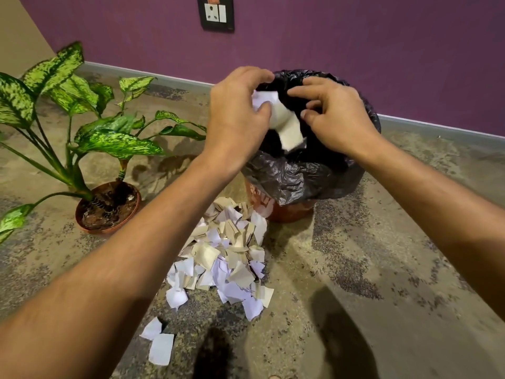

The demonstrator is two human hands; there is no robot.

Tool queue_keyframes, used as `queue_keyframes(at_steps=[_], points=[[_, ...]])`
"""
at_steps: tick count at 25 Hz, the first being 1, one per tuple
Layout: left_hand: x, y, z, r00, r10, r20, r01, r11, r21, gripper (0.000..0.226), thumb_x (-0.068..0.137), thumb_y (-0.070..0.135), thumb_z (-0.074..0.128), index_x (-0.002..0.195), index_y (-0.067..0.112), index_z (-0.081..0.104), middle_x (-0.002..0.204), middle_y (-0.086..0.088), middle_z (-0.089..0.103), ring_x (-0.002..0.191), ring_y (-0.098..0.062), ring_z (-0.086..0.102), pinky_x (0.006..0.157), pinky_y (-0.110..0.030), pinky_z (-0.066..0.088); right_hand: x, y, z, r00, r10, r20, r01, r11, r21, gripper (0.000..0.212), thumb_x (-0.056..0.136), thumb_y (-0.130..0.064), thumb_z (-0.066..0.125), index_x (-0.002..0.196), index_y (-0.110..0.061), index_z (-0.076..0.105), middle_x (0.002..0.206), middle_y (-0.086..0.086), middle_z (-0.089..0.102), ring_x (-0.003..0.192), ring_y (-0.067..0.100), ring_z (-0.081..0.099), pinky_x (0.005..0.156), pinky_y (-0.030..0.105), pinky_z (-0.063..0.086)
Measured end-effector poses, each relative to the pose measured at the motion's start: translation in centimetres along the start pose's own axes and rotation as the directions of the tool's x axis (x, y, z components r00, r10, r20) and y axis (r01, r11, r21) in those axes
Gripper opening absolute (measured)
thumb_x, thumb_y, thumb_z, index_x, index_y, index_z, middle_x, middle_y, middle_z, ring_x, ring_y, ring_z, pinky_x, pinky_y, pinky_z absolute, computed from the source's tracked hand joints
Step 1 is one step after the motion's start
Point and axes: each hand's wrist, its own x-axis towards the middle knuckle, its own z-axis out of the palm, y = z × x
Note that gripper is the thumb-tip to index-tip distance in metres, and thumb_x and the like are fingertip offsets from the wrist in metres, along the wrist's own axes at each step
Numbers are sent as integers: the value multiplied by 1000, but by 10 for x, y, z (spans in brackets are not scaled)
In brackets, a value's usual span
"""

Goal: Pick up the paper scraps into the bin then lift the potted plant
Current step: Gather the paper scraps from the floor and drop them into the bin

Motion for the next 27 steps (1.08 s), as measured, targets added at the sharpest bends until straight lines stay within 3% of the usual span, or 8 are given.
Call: queue_keyframes(at_steps=[5, 11, 13, 16, 18, 22, 24, 27], points=[[-16, -8, -1, 999, 11, 33, -11, 1000, -10, 32, 82, 7, 64, 112, 15, 68, 111, 6, 67, 96, 5, 52, 85, 1, 37, -1, -3, 1, 994, -6, -107, 10, 999, 35, 42, 87, -5, 54, 123, -24, 63, 130, -9, 58, 93, 12, 63, 97, 36, 49], [-94, -39, -29, 993, 120, 7, -119, 993, -23, 20, 80, -3, 63, 94, 6, 74, 100, 0, 71, 96, -14, 66, 88, -30, 53, -19, -44, 13, 958, -243, -154, 258, 962, 90, 33, 89, -5, 51, 116, -16, 66, 121, -6, 62, 98, 10, 62, 88, 34, 52], [-126, -59, -41, 997, 75, 24, -74, 997, -6, 18, 79, -4, 62, 88, 6, 74, 92, -1, 72, 89, -14, 67, 82, -28, 53, -30, -63, 23, 931, -351, -103, 361, 927, 103, 32, 90, -4, 48, 113, -14, 68, 119, -4, 64, 105, 12, 61, 89, 36, 51], [-171, -91, -55, 977, -175, 125, 169, 984, 56, 18, 82, 2, 61, 88, 12, 74, 88, 5, 71, 82, -10, 66, 75, -25, 53, -49, -86, 44, 871, -480, 108, 471, 877, 94, 28, 90, -10, 49, 108, -16, 70, 110, -4, 69, 102, 15, 63, 86, 40, 52], [-194, -116, -62, 895, -361, 263, 314, 927, 207, 17, 83, 7, 62, 91, 16, 74, 94, 5, 73, 83, -14, 67, 77, -29, 53, -61, -93, 62, 789, -519, 328, 523, 848, 84, 25, 93, -18, 50, 109, -21, 70, 106, -5, 71, 99, 17, 64, 83, 39, 52], [-229, -158, -78, 722, -470, 507, 230, 855, 465, 20, 83, 13, 62, 100, 16, 71, 105, 1, 69, 102, -22, 60, 83, -32, 47, -90, -93, 110, 504, -491, 710, 658, 751, 52, 31, 98, -36, 45, 123, -25, 61, 117, -3, 66, 108, 19, 59, 82, 37, 50], [-236, -175, -88, 705, -492, 510, 230, 840, 492, 25, 81, 13, 63, 105, 12, 69, 110, -3, 66, 108, -25, 56, 87, -33, 45, -103, -89, 135, 385, -458, 801, 718, 694, 52, 36, 99, -37, 44, 130, -24, 55, 123, 1, 62, 113, 22, 56, 81, 38, 50], [-246, -200, -104, 677, -601, 425, 309, 756, 577, 42, 80, 16, 65, 121, 11, 61, 129, -8, 56, 123, -28, 46, 98, -37, 42, -120, -84, 166, 285, -450, 846, 767, 637, 80, 40, 97, -39, 48, 133, -22, 51, 126, 3, 57, 117, 25, 52, 76, 35, 47]])
